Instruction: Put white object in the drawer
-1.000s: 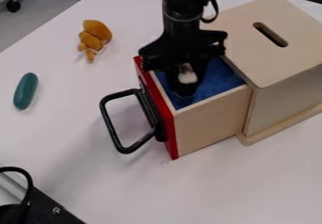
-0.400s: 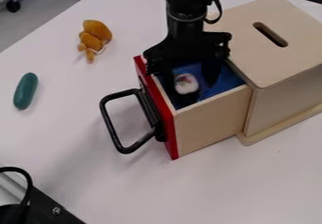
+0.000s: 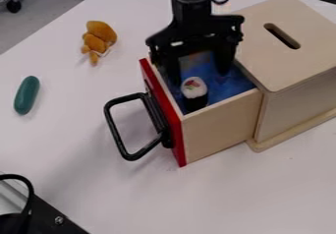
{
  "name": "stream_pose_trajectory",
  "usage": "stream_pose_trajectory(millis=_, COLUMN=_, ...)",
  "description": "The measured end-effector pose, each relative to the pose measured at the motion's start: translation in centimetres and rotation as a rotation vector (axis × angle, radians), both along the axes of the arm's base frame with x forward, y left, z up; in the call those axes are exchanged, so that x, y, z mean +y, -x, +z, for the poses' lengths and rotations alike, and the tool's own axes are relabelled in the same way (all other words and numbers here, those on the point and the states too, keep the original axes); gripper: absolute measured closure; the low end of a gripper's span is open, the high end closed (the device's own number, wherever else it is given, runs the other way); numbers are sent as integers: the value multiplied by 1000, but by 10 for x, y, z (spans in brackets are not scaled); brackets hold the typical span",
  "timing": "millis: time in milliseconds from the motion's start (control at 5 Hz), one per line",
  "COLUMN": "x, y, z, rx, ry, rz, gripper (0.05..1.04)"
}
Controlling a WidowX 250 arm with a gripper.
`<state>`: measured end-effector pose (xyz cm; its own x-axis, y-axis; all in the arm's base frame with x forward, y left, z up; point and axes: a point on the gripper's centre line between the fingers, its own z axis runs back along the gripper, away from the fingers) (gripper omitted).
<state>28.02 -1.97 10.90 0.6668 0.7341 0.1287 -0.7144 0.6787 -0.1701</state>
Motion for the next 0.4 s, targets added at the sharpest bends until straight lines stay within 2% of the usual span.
stream_pose_trajectory(millis=200, x=-2, y=4, z=33, rx=-77, ry=20, rz=-10, gripper=86)
stream_pose_trajectory(millis=400, x=-2, y=4, z=35, rx=-84, ry=19, rz=-16, gripper=86)
